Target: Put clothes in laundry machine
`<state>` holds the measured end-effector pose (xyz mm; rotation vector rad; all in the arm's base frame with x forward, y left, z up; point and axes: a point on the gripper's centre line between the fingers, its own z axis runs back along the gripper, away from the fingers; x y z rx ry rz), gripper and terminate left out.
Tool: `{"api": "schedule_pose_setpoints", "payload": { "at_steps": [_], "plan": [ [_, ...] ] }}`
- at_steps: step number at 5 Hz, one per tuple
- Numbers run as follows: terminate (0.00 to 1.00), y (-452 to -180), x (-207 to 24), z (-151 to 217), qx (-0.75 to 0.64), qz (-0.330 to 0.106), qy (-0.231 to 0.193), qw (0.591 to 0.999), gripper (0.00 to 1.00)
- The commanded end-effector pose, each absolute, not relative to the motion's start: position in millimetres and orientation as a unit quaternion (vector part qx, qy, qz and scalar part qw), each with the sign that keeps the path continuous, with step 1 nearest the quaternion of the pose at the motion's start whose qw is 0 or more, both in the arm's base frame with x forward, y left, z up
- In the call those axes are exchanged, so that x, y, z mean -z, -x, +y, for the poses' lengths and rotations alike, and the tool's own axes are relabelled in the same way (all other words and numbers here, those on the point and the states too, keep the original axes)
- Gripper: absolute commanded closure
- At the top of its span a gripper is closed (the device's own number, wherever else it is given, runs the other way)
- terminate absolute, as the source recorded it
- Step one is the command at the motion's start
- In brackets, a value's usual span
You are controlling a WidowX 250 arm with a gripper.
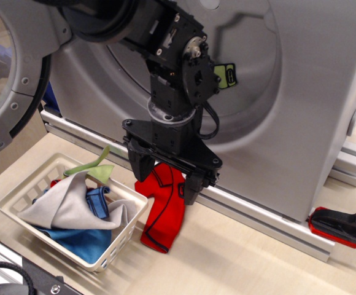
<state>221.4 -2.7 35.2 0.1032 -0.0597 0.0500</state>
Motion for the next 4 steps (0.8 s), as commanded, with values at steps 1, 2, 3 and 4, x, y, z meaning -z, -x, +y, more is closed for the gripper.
{"api": "schedule_pose_setpoints", "payload": {
  "at_steps": [1, 2, 3, 4],
  "plan": [
    [0.00, -221, -35, -3, -0.025, -0.030, -0.052, 0.998, 0.00],
    [0.00, -211, -43, 23, 0.003, -0.025, -0.039, 0.999, 0.00],
    [0.00, -209, -51, 58, 0.039, -0.032, -0.027, 0.998, 0.00],
    [0.00, -204, -59, 96, 0.042, -0.044, -0.016, 0.998, 0.00]
  ]
}}
